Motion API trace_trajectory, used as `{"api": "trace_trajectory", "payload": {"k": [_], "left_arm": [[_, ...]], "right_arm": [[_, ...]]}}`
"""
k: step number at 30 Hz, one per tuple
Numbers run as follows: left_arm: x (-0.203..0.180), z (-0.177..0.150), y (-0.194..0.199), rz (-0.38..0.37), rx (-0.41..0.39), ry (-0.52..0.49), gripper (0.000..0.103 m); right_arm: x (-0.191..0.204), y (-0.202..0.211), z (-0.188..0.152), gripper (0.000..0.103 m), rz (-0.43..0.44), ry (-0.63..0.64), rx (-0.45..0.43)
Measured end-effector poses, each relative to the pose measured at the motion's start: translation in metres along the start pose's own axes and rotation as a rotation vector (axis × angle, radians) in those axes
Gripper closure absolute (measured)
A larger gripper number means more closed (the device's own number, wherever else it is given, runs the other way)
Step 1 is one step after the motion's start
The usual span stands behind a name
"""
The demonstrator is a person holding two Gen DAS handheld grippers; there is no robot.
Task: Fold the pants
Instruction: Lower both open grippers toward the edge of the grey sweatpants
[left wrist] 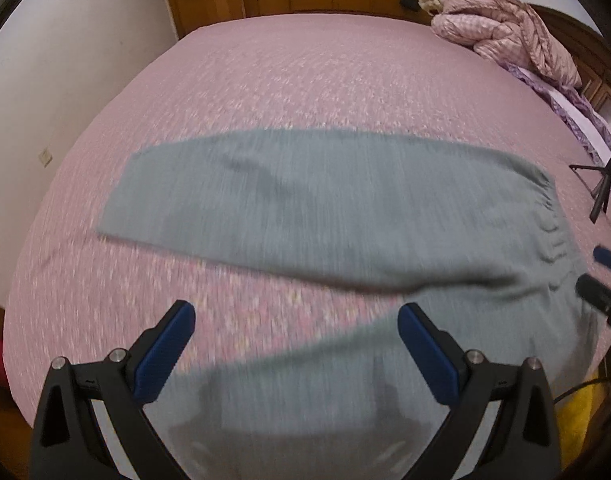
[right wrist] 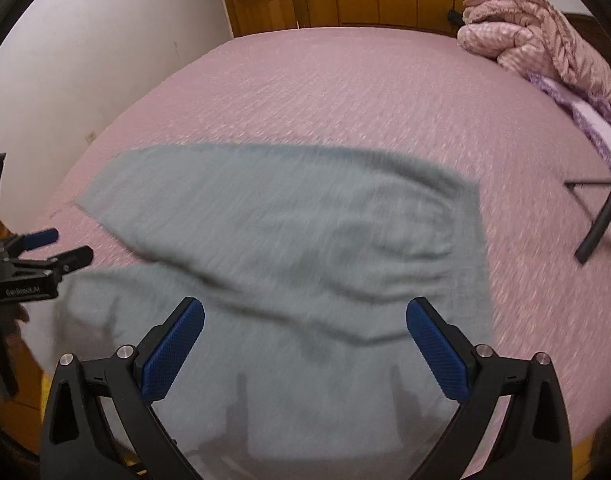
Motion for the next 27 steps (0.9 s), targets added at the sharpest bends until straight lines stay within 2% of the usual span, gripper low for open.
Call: {"api": "trace_trajectory", "payload": {"k": [4,9,12,15,17,22,27], "left_arm": [[-0.007,0.028,-0.020,0.009,0.014,-0.047,0.000],[-0.020,0.059,-0.050,-0.040,0.043,-0.096,0.001],[-0.029,0.078,-0.071,-0.031,0.045,-0.160,0.008],[-0.034,0.088,-0.094,-0.058,0.067,-0.196,0.014],[-0.034,0.095,-0.106,-0.077,0.080,-0.202,0.016],[-0.029,0.120,-0.135,-0.148,0.095,-0.200,0.032],[-0.032,0.146,-0.157,-0.178,0.105,-0.264,0.032]], "right_arm": [[-0.017,-0.013,0.021,0.000,-0.028,0.004,0.006],[-0.041,-0.042,0.041,0.000,-0.038,-0.010,0.055],[-0.056,-0.062,0.051,0.003,-0.031,-0.022,0.099],[-0.070,-0.082,0.056,0.004,-0.029,-0.030,0.148],[-0.079,-0.095,0.061,0.004,-0.031,-0.020,0.176],[-0.098,-0.126,0.070,0.005,-0.051,0.022,0.242],[-0.113,-0.152,0.068,0.005,-0.054,0.030,0.295]]}}
Point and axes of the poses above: each gripper's, at about its wrist camera, not at the fingertips, and y roughly against the way its jaws point, x to its left, z to its top, the point moved 5 cm from there along -y, roughly the way its jaws point, and after that the axes turned 6 degrees about z, right-handed, at the moved point
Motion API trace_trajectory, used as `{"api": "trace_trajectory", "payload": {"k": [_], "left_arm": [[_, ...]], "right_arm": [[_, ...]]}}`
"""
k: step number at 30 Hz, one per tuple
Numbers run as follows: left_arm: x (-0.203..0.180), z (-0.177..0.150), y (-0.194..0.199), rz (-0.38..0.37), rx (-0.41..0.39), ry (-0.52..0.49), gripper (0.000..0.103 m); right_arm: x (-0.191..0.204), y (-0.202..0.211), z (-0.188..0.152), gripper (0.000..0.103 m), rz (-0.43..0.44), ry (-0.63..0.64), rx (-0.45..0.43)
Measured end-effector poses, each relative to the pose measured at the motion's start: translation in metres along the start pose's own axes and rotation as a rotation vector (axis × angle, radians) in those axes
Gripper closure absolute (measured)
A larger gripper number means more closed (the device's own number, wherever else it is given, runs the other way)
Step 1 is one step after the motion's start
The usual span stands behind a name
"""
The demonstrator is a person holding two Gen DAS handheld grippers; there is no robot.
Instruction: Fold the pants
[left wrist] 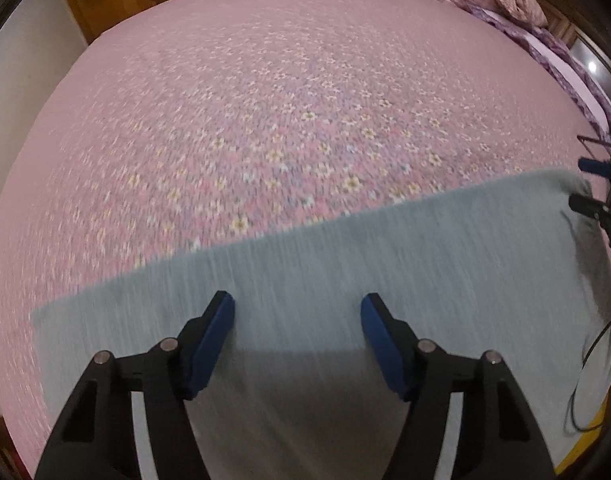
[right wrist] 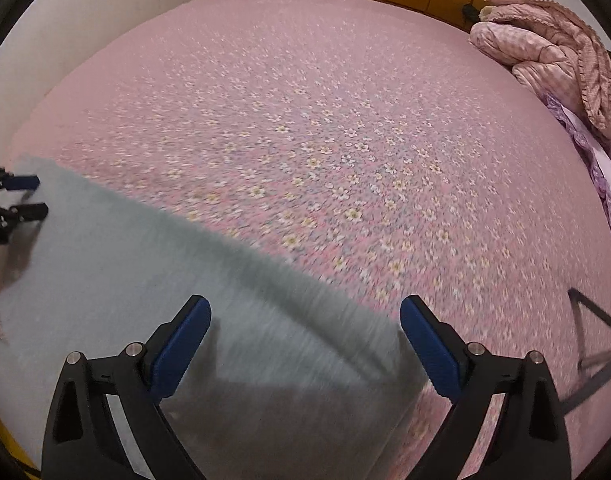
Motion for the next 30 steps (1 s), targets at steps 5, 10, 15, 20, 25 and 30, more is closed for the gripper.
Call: {"api": "trace_trajectory", "payload": {"k": [5,10,15,20,25,30], "left_arm": [[-0.006,0.027,-0.020,-0.013,-0.006,-0.056,0.029],[-0.014,0.049,-0.043,0.037,-0.019,-0.112,0.006],[-0.008,0.071,-0.071,-0.016,0.011,-0.030,0.001],[-0.011,0.061,-0.064,-0.004,0.004,-0.028,0.002],[-0.023,0.034,-0.038,-0.003,-0.008,0.020,0.034],[-0.049,0.010,-0.013,-0.019,-0.034,0.041,0.077]], "right_arm": [[-0.007,-0.032,-0.003,0.014,0.026,0.005,0.065],[-0.015,-0.041,-0.009,0.007,0.076,-0.013,0.043],[-0.017,-0.052,-0.010,0.000,0.074,-0.006,0.037],[-0.017,-0.055,-0.009,0.000,0.068,-0.001,0.040],[-0.013,-0.048,-0.006,0.008,0.061,-0.009,0.015],[0.003,-0.033,-0.014,0.044,0.089,0.023,0.001]]}}
Point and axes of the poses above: each gripper's, at about its wrist camera, not at the fingertips, and y roughly against the way its jaws point, x to its left, z to its top, the point moved 5 cm from there along -y, roughly the way its jaws point, and after that the axes turned 6 degrees about z, right-handed, at the moved point
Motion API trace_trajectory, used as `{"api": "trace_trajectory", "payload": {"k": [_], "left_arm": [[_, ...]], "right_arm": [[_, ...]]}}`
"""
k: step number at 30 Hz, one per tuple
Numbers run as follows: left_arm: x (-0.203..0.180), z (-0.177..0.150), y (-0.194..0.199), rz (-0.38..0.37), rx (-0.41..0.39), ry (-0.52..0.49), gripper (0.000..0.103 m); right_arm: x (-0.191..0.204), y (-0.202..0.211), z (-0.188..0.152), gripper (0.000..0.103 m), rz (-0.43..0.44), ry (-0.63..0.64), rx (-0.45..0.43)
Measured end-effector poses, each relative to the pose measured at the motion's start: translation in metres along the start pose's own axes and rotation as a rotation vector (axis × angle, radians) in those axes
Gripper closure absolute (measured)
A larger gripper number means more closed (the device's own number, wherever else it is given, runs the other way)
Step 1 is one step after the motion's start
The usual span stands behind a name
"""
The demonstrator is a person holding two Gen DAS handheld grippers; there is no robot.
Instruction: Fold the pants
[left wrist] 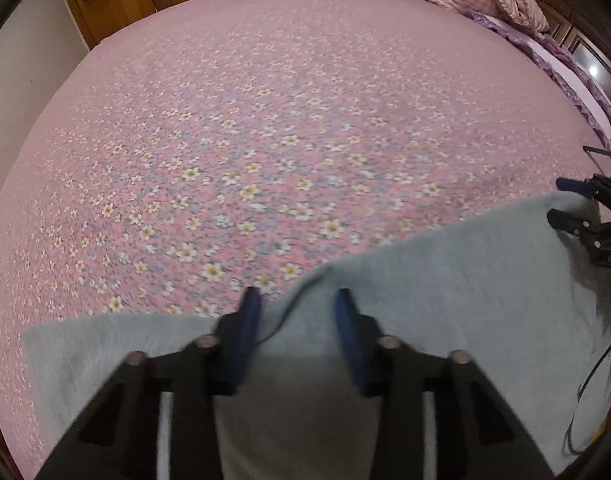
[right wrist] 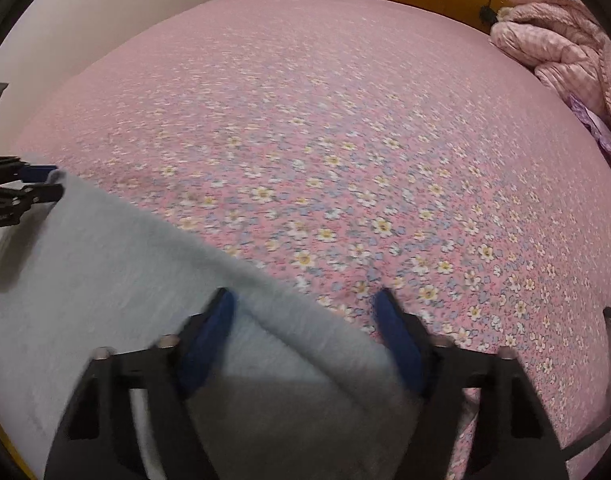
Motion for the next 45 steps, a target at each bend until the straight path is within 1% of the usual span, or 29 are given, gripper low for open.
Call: {"api": "trace_trajectory", "payload": {"k": [1,2,3,4,5,7,10,13,15,16,17,19,22,23,26,32,35,40,43,45], "left_arm": [[-0.002,0.000,0.001,0.009,-0.004,0.006,0.083],[-0.004,-0.001,0.003,0.023,-0.009,0.015,0.088],[-0.006,-0.002,0.007,0.029,-0.013,0.021,0.095],[-0.006,-0.003,0.011,0.029,-0.017,0.032,0.098],[-0.005,-0.005,0.015,0.023,-0.023,0.048,0.098],[-0.001,-0.008,0.030,-0.012,-0.049,0.102,0.099],[0.002,-0.017,0.055,-0.041,-0.097,0.136,0.099],[0.009,-0.025,0.072,-0.064,-0.130,0.168,0.099],[0.010,-0.035,0.084,-0.080,-0.157,0.194,0.099],[0.016,-0.034,0.088,-0.089,-0.164,0.206,0.099],[0.015,-0.039,0.100,-0.097,-0.172,0.220,0.099],[0.016,-0.057,0.120,-0.102,-0.192,0.236,0.099],[0.016,-0.080,0.149,-0.091,-0.233,0.249,0.099],[0.013,-0.087,0.156,-0.088,-0.243,0.252,0.099],[0.006,-0.111,0.177,-0.078,-0.262,0.271,0.099],[-0.007,-0.155,0.204,-0.092,-0.274,0.318,0.099],[-0.014,-0.179,0.212,-0.112,-0.255,0.330,0.099],[-0.028,-0.212,0.209,-0.112,-0.210,0.307,0.099],[-0.032,-0.236,0.197,-0.140,-0.159,0.338,0.099],[-0.031,-0.251,0.189,-0.140,-0.129,0.356,0.099]], "right_arm": [[0.005,0.003,-0.001,0.062,0.012,0.008,0.001],[0.009,0.005,-0.003,0.084,0.034,0.009,0.004],[0.015,0.006,-0.001,0.089,0.046,0.007,0.007],[0.020,0.009,-0.003,0.096,0.051,0.008,0.012],[0.022,0.010,-0.003,0.097,0.048,0.012,0.013],[0.029,0.022,-0.006,0.098,0.046,0.020,-0.006],[0.038,0.050,-0.013,0.098,0.070,0.013,-0.050],[0.041,0.081,-0.021,0.098,0.084,0.006,-0.092],[0.049,0.102,-0.026,0.098,0.090,0.021,-0.121],[0.050,0.110,-0.026,0.098,0.088,0.030,-0.130],[0.052,0.122,-0.026,0.098,0.087,0.043,-0.143],[0.061,0.143,-0.036,0.098,0.086,0.061,-0.163],[0.070,0.164,-0.046,0.098,0.086,0.073,-0.195],[0.073,0.163,-0.045,0.098,0.080,0.072,-0.205],[0.084,0.179,-0.061,0.098,0.072,0.071,-0.237],[0.107,0.196,-0.096,0.098,0.065,0.093,-0.297],[0.115,0.198,-0.111,0.098,0.067,0.096,-0.294],[0.123,0.191,-0.141,0.098,0.068,0.099,-0.244],[0.129,0.182,-0.161,0.098,0.080,0.085,-0.197],[0.130,0.174,-0.172,0.098,0.084,0.071,-0.165]]}}
Point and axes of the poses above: each gripper's, at about its wrist camera, not at the fingertips, and y roughly against the way its jaws point, x to its left, z to its top, the point moved 5 cm from there along -y, roughly the way its jaws point, and after that the axes turned 6 degrees about z, right-handed, at the moved point
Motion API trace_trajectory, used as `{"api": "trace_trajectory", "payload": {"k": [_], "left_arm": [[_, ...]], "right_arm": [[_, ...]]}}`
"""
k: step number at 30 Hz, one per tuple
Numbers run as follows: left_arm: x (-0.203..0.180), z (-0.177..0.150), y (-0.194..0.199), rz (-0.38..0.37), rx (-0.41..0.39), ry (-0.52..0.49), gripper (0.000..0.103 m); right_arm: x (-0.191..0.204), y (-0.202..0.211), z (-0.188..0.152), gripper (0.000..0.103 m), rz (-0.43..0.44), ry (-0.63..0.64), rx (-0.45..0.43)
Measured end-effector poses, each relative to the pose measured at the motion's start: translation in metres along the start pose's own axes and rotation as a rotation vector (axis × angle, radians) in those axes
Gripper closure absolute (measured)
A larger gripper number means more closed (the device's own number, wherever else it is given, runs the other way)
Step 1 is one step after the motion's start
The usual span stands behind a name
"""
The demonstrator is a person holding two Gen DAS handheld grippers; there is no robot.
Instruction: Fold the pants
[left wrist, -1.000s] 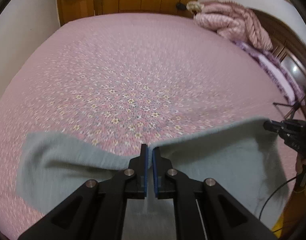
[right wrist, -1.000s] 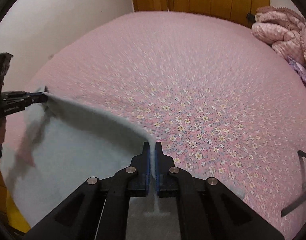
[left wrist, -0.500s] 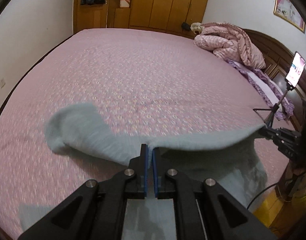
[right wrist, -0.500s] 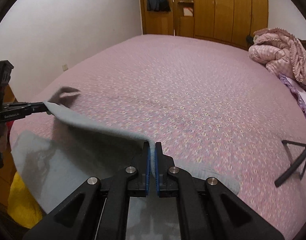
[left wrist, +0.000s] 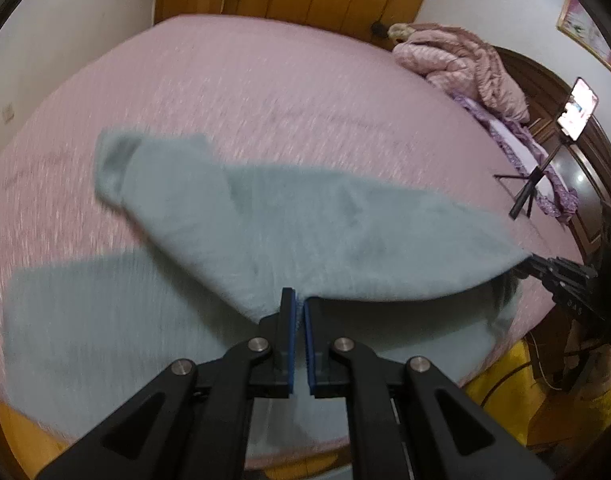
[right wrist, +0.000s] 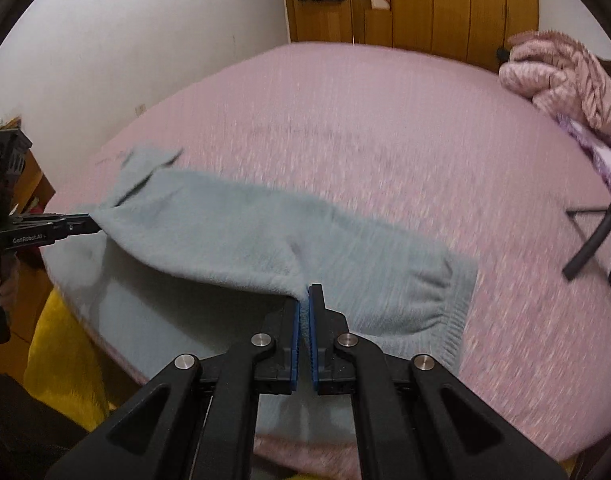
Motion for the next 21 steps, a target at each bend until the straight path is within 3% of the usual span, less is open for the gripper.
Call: {"api": "trace_trajectory", "payload": {"k": [6,9,12,14,18,21], "left_arm": [[0.015,-0.030,-0.015,-0.016,0.087,0.048,0.098],[0.018,-0.037,-0.019,-0.009,0.120,0.068,0.095],[0.020,-0.038,-0.021,-0.005,0.134,0.075,0.091],[0.020,-0.039,-0.020,-0.012,0.139,0.081,0.085],[0.021,-0.043,-0.014,-0.027,0.141,0.084,0.060],[0.024,-0.047,-0.008,0.000,0.129,0.074,0.057]], "right_arm": [[-0.006,-0.020,-0.031,0.098,0.004,-0.074,0.097],[-0.009,-0.033,-0.041,0.091,-0.020,-0.113,0.146],[-0.011,-0.037,-0.044,0.089,-0.033,-0.145,0.137],[-0.012,-0.033,-0.039,0.082,-0.012,-0.174,0.126],[-0.018,-0.023,-0.035,0.076,0.029,-0.244,0.112],[-0.026,-0.012,-0.032,0.075,0.033,-0.289,0.102]]}}
Point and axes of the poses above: each gripper's, at about its wrist camera, not at the fingertips, and y roughly against the way its jaws point, x to its left, z to its top, the point moved 5 cm from there along -y, roughly the way its jaws point, and after that the axes turned 6 degrees about z, right-handed, at the moved point
